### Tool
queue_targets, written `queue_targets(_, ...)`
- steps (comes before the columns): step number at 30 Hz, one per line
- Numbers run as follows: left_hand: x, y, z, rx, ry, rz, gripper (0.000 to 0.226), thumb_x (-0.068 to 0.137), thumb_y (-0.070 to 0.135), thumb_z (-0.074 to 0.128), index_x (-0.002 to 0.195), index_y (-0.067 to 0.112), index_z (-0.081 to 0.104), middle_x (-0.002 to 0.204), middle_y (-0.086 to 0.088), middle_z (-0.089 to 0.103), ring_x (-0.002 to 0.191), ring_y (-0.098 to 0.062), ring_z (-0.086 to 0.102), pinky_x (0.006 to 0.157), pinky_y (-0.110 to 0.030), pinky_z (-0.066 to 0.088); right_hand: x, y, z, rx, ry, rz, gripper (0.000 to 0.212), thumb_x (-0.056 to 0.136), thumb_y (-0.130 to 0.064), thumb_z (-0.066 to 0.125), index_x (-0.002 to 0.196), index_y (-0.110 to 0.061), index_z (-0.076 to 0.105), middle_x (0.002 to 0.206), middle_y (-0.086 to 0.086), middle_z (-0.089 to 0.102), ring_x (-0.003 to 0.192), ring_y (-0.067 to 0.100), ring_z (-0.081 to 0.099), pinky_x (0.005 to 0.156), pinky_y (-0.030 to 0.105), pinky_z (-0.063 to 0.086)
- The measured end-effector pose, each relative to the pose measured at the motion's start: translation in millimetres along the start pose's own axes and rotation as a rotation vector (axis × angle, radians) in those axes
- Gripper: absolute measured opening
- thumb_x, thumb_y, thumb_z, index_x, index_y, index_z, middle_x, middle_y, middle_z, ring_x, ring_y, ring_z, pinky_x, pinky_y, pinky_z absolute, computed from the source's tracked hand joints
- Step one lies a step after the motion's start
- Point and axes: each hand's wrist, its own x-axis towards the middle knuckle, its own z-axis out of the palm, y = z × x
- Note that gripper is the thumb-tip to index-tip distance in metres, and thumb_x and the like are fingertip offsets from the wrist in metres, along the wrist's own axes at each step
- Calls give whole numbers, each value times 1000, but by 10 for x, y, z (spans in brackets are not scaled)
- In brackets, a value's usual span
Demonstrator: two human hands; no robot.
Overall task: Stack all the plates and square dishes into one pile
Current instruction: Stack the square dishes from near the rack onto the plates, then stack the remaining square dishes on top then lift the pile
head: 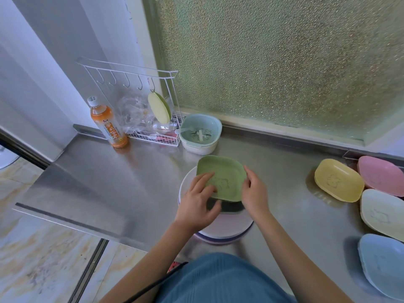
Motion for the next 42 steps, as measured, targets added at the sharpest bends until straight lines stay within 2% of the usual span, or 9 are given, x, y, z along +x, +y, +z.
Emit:
queue_targets(4,-108,-66,8,-60,-123,-48,51,74,34,47,119,15,60,149,-4,38,138,-19,29,112,-32,24,-137,91,88,-123,56,-137,50,93,2,37,142,-8,37,111,21,64,102,37,58,91,38,43)
queue_targets(8,-151,-46,33,-20,-171,-85,59,76,35,37,131,19,53,150,-3,37,136,-15,37,120,-33,-3,-123,167,89,-362,81,-165,55,90,2,40,143,-9,34,127,17,59,120,31,51,101,43,36)
queue_targets(15,-9,-165,130,-128,-166,-396,68,82,17,23,149,15,13,158,-2,14,147,-17,9,121,-34,7,-118,230,118,-324,-40,-132,60,88,5,38,146,-8,28,149,12,36,138,25,32,111,34,29)
queue_targets(23,-29,-328,100,-207,-47,-549,63,87,50,18,148,34,18,149,22,10,144,-2,0,116,-41,-10,-186,397,137,-72,-1,-22,45,101,-26,31,146,-28,27,148,-15,29,142,10,18,117,45,6)
queue_targets(28,77,-385,121,-855,87,-1094,45,101,32,23,145,27,30,150,-2,36,133,-22,38,114,-41,27,-192,565,35,267,-15,229,44,101,-20,31,145,-20,32,151,-1,34,138,17,31,111,29,22)
queue_targets(31,97,-370,149,-925,110,-1237,40,99,29,29,128,15,52,113,-11,59,89,-22,55,86,-36,45,-188,612,2,275,-62,245,44,97,-10,37,140,-20,41,140,2,48,127,20,44,107,36,34)
queue_targets(35,188,-372,228,-924,113,-1272,33,97,24,33,116,11,57,84,-4,59,69,-16,52,61,-29,42,-170,694,-98,301,-74,253,44,96,-11,38,139,-22,42,137,-2,50,125,18,46,106,37,36)
queue_targets(39,348,-154,413,-956,32,-1200,34,99,23,31,115,9,57,96,-10,61,76,-18,54,68,-29,43,-95,896,-320,323,7,280,43,97,-12,38,138,-22,43,137,0,50,124,20,46,107,40,36)
queue_targets(42,459,39,646,-916,-93,-1125,40,99,24,29,124,7,55,120,-16,61,95,-22,54,92,-37,45,-8,1085,-560,339,112,304,42,96,-10,37,136,-20,45,135,2,52,123,21,47,105,37,37)
